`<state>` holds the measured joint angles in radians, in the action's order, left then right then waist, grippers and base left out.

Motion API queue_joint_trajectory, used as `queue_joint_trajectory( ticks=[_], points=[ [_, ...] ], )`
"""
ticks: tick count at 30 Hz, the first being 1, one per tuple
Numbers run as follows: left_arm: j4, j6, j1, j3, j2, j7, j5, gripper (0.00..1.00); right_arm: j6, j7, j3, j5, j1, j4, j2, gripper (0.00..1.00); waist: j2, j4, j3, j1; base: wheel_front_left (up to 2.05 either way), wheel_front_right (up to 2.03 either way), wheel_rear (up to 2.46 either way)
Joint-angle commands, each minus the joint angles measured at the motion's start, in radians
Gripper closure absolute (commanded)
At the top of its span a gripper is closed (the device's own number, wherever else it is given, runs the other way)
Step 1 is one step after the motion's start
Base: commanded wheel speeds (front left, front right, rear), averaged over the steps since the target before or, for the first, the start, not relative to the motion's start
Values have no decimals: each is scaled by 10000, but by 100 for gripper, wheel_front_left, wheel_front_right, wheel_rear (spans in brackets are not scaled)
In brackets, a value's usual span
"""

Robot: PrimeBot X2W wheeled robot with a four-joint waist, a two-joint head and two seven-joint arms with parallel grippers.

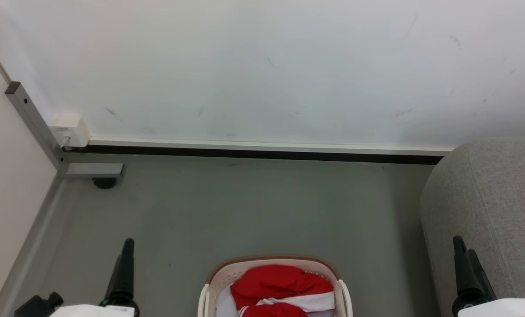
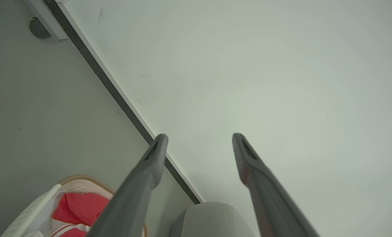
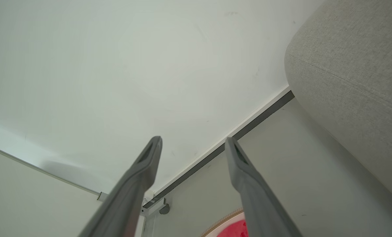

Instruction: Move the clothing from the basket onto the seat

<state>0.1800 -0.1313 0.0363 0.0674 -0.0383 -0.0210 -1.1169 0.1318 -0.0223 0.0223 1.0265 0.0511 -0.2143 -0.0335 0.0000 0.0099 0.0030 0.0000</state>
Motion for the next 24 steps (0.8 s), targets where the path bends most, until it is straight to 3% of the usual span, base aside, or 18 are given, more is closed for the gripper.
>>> queue_joint_trajectory(
  ticks=[1,24],
  points=[
    [-232,3,39,-24,-92,-129,486,0,-5,-116,-58,-465,79,168,-100,0,0,1,-1,0,0,0,0],
    [-384,4,-224,-417,-314,-912,3666,0,-9,-885,-463,-3704,-30,2,-153,0,0,42,-55,0,0,0,0]
  ],
)
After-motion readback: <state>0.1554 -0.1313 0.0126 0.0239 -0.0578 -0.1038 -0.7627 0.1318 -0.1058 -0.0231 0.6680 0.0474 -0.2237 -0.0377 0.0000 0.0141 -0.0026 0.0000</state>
